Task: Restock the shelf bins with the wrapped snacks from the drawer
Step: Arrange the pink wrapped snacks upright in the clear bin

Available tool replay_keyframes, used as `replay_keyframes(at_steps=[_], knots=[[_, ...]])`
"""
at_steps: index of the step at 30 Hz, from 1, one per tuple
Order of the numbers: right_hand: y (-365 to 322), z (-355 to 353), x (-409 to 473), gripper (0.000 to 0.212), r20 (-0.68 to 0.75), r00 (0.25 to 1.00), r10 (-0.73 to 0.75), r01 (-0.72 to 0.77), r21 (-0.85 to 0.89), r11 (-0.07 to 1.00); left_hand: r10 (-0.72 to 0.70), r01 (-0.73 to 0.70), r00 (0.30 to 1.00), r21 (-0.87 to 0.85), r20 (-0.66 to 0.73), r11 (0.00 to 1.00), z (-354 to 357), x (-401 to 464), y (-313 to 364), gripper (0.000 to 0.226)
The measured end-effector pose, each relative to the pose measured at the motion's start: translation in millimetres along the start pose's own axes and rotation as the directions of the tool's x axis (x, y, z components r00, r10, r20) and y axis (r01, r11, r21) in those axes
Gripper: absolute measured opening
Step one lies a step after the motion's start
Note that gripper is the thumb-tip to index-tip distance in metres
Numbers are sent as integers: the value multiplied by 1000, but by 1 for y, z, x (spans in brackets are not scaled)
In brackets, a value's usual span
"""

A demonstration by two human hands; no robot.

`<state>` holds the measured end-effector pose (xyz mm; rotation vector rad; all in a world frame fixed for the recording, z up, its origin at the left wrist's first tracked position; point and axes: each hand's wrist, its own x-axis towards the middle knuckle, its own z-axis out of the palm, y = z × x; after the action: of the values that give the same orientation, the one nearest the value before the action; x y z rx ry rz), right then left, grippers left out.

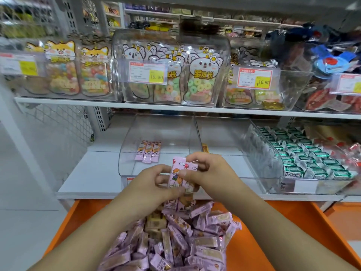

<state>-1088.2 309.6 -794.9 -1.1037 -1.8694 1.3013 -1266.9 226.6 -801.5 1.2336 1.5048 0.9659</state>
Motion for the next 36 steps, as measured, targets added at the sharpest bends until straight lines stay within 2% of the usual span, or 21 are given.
replay_keyframes(at_steps=[4, 6, 9, 11, 15, 22, 25, 29, 33, 36], knots=[[-2, 2, 28, 28, -29, 998, -56, 53, -107, 993, 51, -51, 998, -1, -42, 999, -10, 33, 4, 48], [2, -6, 37, 37, -71, 992, -102, 88, -175, 981, 58, -62, 993, -31, -99, 998, -18, 56, 6, 49], [14, -24, 41, 54, -105, 982, -155, 88, -472, 877, 72, -77, 983, -26, -170, 997, -30, 99, 2, 50], [29, -32, 43, 58, -70, 984, -161, 90, -587, 805, 62, -62, 985, 5, -158, 998, -32, 128, -4, 57], [55, -32, 49, 61, -32, 986, -166, 113, -601, 791, -14, 18, 995, 42, -97, 999, -25, 174, -28, 76], [68, -34, 54, 60, -42, 979, -200, 142, -559, 817, -114, 122, 991, 141, -68, 982, -14, 204, -47, 65], [67, -34, 53, 58, -43, 978, -206, 152, -533, 832, -76, 96, 995, 446, -62, 890, -18, 212, -55, 78], [66, -34, 52, 59, -35, 979, -202, 151, -542, 827, -6, 49, 998, 661, -68, 749, -19, 215, -60, 100], [65, -35, 51, 60, -28, 979, -203, 153, -560, 814, 165, -51, 984, 801, -60, 597, -29, 210, -61, 89], [65, -35, 50, 61, -34, 979, -202, 148, -565, 812, 151, -109, 988, 831, 31, 545, -36, 199, -57, 72]])
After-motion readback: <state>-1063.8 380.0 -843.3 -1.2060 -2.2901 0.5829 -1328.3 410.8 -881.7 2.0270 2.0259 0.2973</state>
